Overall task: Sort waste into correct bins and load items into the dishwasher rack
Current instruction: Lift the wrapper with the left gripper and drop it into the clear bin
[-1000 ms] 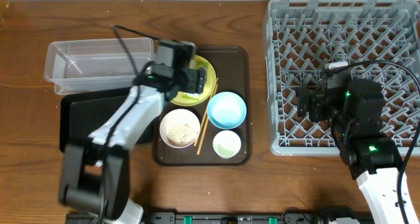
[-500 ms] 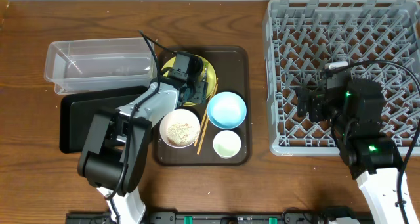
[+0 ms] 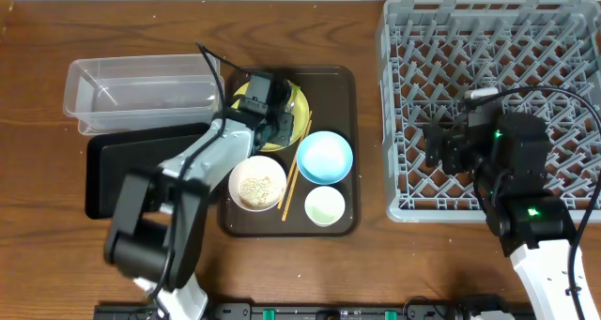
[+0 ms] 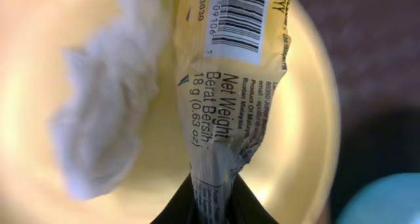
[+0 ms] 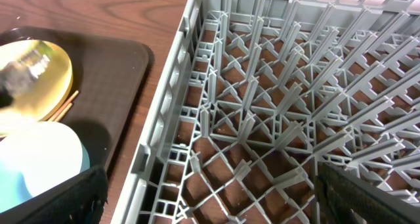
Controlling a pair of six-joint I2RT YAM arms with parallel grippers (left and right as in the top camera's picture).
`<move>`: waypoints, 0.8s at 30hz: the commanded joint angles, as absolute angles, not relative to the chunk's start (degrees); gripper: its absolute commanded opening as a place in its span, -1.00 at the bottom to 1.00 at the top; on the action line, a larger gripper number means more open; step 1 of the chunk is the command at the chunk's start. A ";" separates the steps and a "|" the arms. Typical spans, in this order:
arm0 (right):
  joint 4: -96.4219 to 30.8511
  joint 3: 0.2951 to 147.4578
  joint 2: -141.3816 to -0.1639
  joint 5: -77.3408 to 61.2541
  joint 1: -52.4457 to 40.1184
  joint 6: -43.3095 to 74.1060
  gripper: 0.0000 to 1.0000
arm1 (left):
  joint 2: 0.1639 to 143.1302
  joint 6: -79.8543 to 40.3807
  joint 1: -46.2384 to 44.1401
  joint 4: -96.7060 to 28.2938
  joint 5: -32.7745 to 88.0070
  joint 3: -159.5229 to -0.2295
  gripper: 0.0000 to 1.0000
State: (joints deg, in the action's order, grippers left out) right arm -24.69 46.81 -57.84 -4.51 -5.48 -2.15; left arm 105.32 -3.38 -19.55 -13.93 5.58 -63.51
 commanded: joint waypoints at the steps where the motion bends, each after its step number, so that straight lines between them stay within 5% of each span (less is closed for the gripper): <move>1: -24.69 48.05 -57.65 -4.78 -5.80 -2.22 0.99 | 96.29 -3.70 -17.91 -14.24 4.82 -64.45 -0.70; 8: -24.62 48.05 -57.65 -4.54 -5.80 -2.24 0.99 | 88.38 -9.34 -8.29 -14.22 -0.91 -64.42 -0.71; 20: -24.64 48.05 -57.65 -4.56 -5.80 -2.22 0.98 | 94.50 -39.79 5.50 -11.79 -1.06 -64.36 -0.70; 22: -24.64 48.05 -57.65 -4.58 -5.80 -2.22 0.99 | 95.61 -39.72 5.72 -9.87 -0.91 -64.36 -0.50; 23: -24.64 48.05 -57.65 -4.56 -5.80 -2.22 0.99 | 95.92 -39.29 5.72 -9.02 -0.89 -64.38 -0.18; 24: -24.64 48.05 -57.65 -4.56 -5.80 -2.22 0.99 | 95.94 -38.24 5.72 -8.23 -0.49 -64.38 -0.07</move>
